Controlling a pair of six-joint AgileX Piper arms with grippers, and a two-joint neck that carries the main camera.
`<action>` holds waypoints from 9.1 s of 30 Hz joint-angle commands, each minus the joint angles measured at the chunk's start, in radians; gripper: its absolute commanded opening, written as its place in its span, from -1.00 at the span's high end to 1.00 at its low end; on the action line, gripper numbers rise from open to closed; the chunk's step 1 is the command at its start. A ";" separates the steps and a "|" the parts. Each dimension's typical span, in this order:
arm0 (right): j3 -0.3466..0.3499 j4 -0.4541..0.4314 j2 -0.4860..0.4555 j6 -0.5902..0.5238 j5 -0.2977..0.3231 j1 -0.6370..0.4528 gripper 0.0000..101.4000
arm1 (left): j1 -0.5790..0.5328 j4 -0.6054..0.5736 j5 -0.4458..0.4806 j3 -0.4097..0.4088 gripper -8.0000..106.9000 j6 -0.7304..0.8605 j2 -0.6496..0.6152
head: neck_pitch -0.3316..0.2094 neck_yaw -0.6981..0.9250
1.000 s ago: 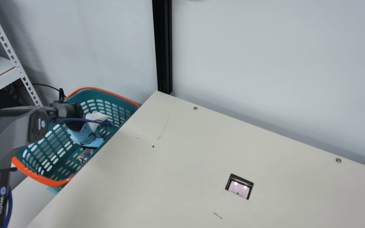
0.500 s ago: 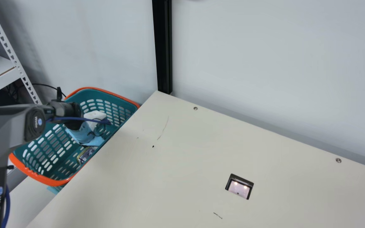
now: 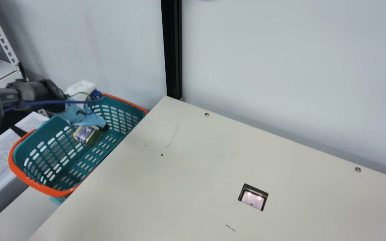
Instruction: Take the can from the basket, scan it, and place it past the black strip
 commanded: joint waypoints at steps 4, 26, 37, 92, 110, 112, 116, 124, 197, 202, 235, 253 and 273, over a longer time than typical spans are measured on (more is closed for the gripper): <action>0.000 0.000 0.000 0.000 0.000 0.000 -1.00 | 0.010 -0.092 0.000 0.049 0.68 0.037 -0.228 | -0.043 0.019; 0.000 0.000 0.000 0.000 0.000 0.000 -1.00 | -0.030 0.068 0.389 0.099 0.68 -0.497 -0.662 | -0.043 0.019; 0.000 0.000 0.000 0.000 0.000 0.000 -1.00 | -0.131 0.011 0.682 0.114 0.68 -0.739 -0.812 | -0.043 0.019; 0.000 0.000 0.000 0.000 0.000 0.000 -1.00 | -0.328 -0.511 0.741 0.274 0.68 -1.345 -0.963 | -0.043 0.019; 0.000 0.000 0.000 0.000 0.000 0.000 -1.00 | -0.340 -0.513 0.738 0.287 0.68 -1.366 -0.961 | -0.043 0.019; 0.000 0.000 0.000 0.000 0.000 0.000 -1.00 | -0.343 -0.514 0.738 0.290 0.68 -1.392 -0.962 | -0.043 0.019; 0.000 0.000 0.000 0.000 0.000 0.000 -1.00 | -0.360 -0.520 0.736 0.293 0.68 -1.450 -0.964 | -0.043 0.019; 0.000 0.000 0.000 0.000 0.000 0.000 -1.00 | -0.404 -0.533 0.727 0.289 0.68 -1.527 -0.976 | -0.043 0.019; 0.000 0.000 0.000 0.000 0.000 0.000 -1.00 | -0.980 -0.185 -0.181 0.554 0.68 -0.974 -0.736 | -0.043 0.019; 0.000 0.000 0.000 0.000 0.000 0.000 -1.00 | -1.036 -0.236 -0.324 0.585 0.68 -0.872 -0.695 | -0.043 0.019; 0.000 0.000 0.000 0.000 0.000 0.000 -1.00 | -1.187 -0.167 -0.647 0.575 0.68 -0.859 -0.555 | 0.079 -0.432; 0.000 0.000 0.000 0.000 0.000 0.000 -1.00 | -1.194 -0.147 -0.678 0.577 0.68 -0.861 -0.544 | 0.083 -0.439; 0.000 0.000 0.000 0.000 0.000 0.000 -1.00 | -1.248 -0.107 -0.873 0.494 0.68 -0.841 -0.368 | 0.083 -0.439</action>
